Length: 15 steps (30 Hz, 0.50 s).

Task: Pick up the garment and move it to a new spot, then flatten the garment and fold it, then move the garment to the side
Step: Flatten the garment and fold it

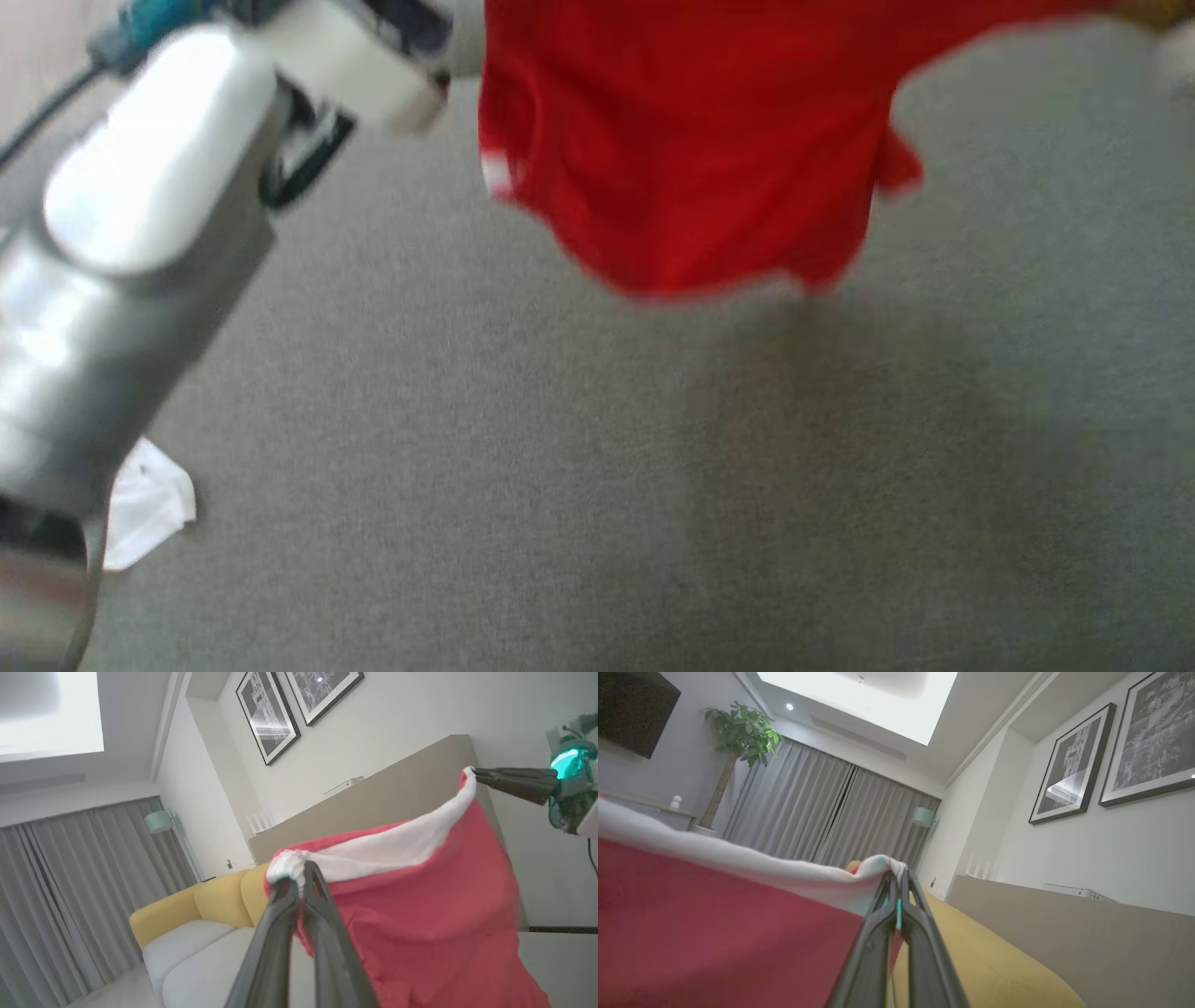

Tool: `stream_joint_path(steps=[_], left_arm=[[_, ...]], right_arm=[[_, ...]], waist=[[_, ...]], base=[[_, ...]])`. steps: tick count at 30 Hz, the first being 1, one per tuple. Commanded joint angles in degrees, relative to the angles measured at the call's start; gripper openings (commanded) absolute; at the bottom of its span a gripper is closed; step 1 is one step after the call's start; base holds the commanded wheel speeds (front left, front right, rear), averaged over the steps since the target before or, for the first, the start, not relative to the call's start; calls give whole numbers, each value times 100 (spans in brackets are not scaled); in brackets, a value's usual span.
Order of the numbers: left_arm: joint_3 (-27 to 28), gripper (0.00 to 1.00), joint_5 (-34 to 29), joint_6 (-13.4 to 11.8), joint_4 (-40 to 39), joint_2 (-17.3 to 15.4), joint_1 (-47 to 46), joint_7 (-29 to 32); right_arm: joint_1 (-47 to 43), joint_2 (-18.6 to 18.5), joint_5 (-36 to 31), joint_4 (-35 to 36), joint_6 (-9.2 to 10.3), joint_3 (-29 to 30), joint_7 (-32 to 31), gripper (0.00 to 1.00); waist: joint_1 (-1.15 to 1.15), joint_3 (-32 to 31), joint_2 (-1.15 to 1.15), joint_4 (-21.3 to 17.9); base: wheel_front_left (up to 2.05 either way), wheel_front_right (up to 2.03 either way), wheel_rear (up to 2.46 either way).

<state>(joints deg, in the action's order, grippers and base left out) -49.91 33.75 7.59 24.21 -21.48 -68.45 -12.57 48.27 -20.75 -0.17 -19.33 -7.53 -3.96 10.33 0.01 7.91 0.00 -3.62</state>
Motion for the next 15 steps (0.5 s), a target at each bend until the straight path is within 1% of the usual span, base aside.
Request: stream_joint_path(steps=[1,4,7,9,11,15], left_arm=[[204,0,-176,-12,92,-67,-582,-132],[366,0,-583,-22,307,66,-1020,-233],[787,0,-1041,-60,-110,144,-938,-239],[931,0,-1302,-50,-426,150,-574,-240],[988,0,-1432,-35,-706,170,-57,-241],[835,0,-1488,-15,-1006,253,1142,-241]], right_arm=[[510,-123,47,-40,4,-97,137,0],[1083,-197,42,-334,4,-94,329,0],[1236,-210,41,-410,4,-74,423,0],[1067,-184,84,-403,4,-62,447,0],[752,-176,136,-372,4,-84,457,0],[-126,-187,288,-203,4,-46,464,0]], waist=[[-1,469,0,107],[-1,723,0,105],[-1,865,0,56],[-1,905,0,2],[-1,919,0,-59],[-1,941,0,-152]], base=[[0,0,0],[0,0,0],[0,0,0],[0,0,0],[0,0,0],[0,0,0]])
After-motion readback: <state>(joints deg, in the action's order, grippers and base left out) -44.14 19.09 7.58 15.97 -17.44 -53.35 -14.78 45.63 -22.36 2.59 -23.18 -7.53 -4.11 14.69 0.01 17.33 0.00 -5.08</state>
